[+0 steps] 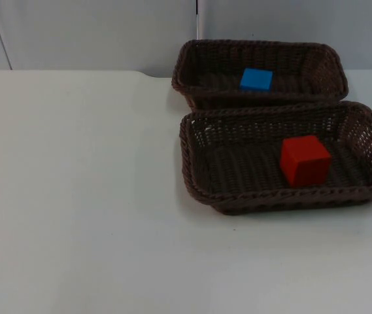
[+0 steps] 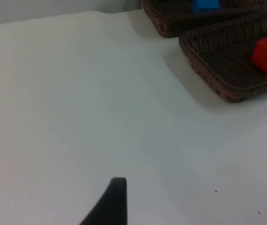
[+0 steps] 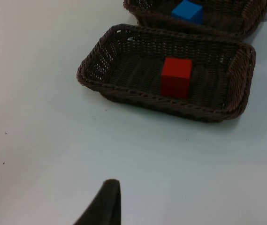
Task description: Pick up one cube with the left hand and place it into the upper basket. Pick up one cube with the right hand and place it into the lower basket.
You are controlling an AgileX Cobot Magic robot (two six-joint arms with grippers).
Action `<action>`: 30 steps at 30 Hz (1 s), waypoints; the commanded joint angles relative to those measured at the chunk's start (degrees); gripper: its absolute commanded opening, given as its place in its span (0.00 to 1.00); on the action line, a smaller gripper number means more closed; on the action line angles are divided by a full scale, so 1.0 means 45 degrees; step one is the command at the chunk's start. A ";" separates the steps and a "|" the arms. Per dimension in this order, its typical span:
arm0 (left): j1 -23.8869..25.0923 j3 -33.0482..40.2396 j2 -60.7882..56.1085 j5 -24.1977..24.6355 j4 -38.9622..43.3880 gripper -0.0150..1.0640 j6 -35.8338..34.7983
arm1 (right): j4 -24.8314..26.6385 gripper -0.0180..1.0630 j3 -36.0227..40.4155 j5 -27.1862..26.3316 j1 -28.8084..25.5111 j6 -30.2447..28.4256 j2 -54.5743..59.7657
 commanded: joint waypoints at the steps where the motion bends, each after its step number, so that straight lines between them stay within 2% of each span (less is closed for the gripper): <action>1: 0.0025 0.0070 -0.0050 0.0020 0.0020 0.99 -0.0079 | 0.0044 0.99 0.0027 -0.0050 -0.0027 -0.0008 -0.0033; 11: 0.0054 0.0070 -0.0050 0.0020 0.0045 0.99 -0.0079 | 0.0068 0.99 0.0027 -0.0050 -0.0027 -0.0008 -0.0033; 15: 0.0436 0.0070 -0.0050 0.0020 0.0045 0.99 -0.0079 | 0.0068 0.99 0.0027 -0.0050 -0.0027 -0.0008 -0.0033; 30: 0.3279 0.0070 -0.0050 0.0020 0.0045 0.99 -0.0079 | 0.0068 0.99 0.0027 -0.0050 -0.0027 -0.0008 -0.0033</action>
